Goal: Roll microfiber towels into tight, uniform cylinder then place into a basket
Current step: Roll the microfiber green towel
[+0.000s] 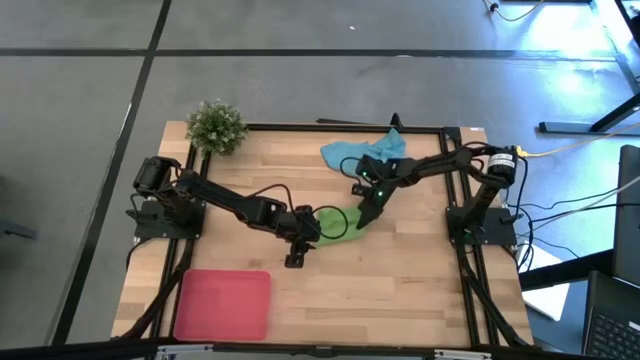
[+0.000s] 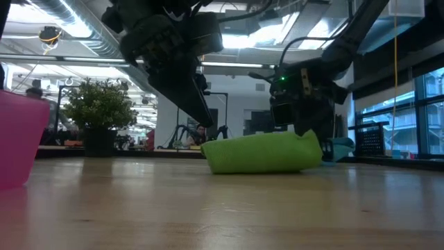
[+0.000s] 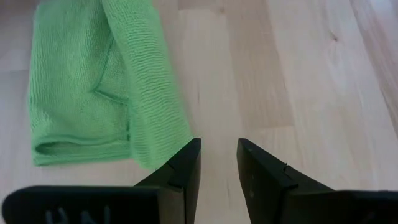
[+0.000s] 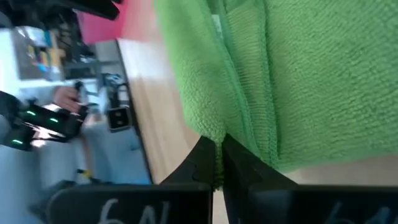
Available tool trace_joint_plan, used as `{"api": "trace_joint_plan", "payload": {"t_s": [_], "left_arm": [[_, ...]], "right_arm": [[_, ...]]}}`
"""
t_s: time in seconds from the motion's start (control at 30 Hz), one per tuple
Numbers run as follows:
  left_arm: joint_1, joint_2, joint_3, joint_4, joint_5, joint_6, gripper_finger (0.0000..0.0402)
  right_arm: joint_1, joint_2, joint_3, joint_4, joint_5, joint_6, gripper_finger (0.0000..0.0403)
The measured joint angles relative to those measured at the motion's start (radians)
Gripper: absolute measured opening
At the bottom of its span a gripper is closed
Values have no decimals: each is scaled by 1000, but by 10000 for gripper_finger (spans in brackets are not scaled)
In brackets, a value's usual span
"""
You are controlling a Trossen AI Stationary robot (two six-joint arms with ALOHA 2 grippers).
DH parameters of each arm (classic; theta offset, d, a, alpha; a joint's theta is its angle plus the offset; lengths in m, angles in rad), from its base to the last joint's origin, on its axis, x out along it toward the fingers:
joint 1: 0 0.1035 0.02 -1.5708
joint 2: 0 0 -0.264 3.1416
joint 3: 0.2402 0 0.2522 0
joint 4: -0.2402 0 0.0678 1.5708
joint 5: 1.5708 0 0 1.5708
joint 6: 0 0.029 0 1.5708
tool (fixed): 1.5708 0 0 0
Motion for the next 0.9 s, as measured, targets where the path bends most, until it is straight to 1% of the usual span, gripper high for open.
{"api": "trace_joint_plan", "payload": {"t_s": [0.2,0.4,0.47,0.53,0.63,0.77,0.9], "left_arm": [[6,0,0,0,-9,16,96],[18,27,2,14,-82,32,96],[28,50,2,51,-76,36,96],[36,72,2,89,-41,55,96],[41,95,2,104,-29,66,96],[61,100,0,111,-107,84,96],[97,100,0,116,-115,104,96]], "right_arm": [[-28,0,0,-1,-86,95,11],[-28,0,0,0,-66,134,11],[-28,-1,0,1,-65,134,11],[-28,-1,0,4,-63,136,11],[-28,-1,0,8,-63,136,12],[-28,-1,0,10,-62,134,12],[-28,-1,0,12,-62,133,12]]}}
